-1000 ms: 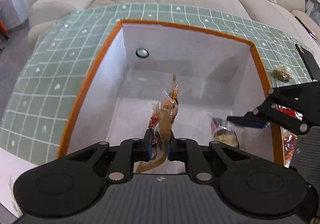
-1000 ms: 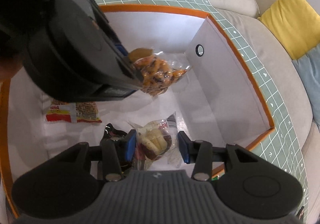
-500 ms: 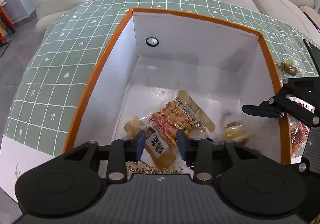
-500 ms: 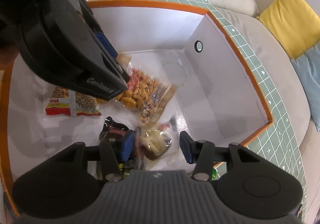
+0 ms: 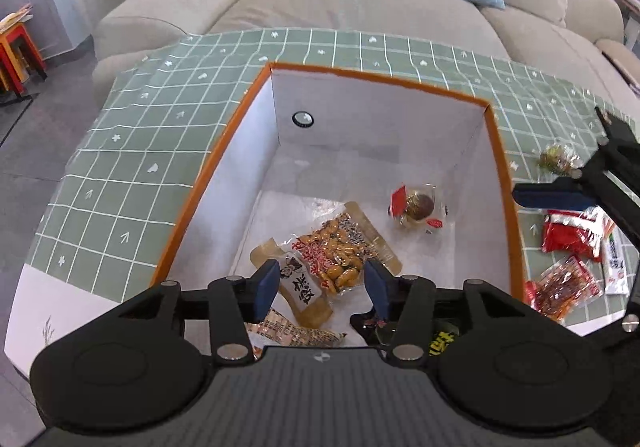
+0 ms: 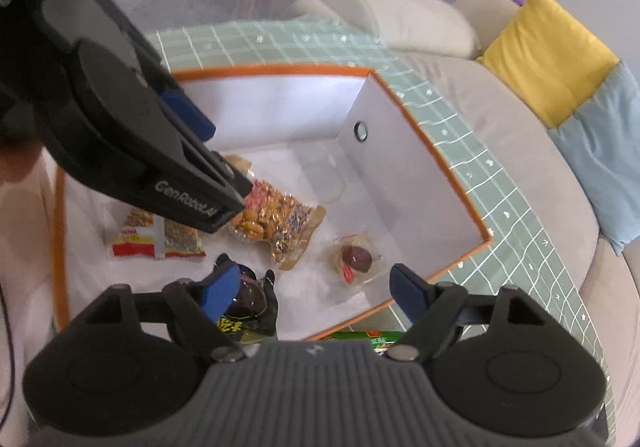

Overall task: Organize snacks
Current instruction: 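Open the right tool to drop the bread roll packet into the box, then move both tools back over the snacks on the table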

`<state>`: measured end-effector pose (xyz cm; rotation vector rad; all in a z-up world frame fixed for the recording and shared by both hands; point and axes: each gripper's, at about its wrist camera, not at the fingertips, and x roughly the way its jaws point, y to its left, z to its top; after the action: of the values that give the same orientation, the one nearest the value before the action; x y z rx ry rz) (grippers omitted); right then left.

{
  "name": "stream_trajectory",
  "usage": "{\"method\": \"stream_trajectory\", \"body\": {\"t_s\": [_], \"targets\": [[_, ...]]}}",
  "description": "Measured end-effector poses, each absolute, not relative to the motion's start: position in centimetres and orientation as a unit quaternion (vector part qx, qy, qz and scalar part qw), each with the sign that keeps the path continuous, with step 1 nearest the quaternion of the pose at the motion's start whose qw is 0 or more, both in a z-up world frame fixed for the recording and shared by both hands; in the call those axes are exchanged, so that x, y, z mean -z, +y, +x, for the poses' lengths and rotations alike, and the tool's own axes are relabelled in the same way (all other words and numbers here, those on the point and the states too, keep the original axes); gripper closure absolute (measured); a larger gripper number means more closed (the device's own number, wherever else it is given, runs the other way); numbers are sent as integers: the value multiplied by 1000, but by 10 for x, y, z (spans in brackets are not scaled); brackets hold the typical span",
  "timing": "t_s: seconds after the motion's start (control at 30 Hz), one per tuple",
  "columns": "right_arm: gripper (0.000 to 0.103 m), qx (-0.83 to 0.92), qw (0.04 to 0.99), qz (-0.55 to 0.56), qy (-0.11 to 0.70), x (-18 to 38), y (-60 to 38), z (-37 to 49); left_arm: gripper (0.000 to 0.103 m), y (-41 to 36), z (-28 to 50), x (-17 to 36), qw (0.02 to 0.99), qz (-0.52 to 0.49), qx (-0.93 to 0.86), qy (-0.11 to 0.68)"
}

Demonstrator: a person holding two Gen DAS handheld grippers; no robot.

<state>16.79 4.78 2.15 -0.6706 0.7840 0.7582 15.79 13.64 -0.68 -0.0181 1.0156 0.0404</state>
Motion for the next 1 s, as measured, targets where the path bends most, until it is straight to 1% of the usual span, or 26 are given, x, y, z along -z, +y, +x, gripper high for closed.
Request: {"method": "stream_trajectory", "body": {"t_s": [0.33, 0.5, 0.7, 1.0], "targets": [[23, -312, 853, -241, 343, -55, -7, 145, 45, 109, 125, -16, 903, -26, 4, 429], [22, -275, 877, -194, 344, -63, -44, 131, 45, 87, 108, -25, 916, -35, 31, 399], [22, -216, 897, -140, 358, -57, -96, 114, 45, 46, 88, -25, 923, -22, 79, 377], [22, -145, 903, -48, 402, -27, -165, 93, 45, -10, 64, -2, 906, 32, 142, 398]]}}
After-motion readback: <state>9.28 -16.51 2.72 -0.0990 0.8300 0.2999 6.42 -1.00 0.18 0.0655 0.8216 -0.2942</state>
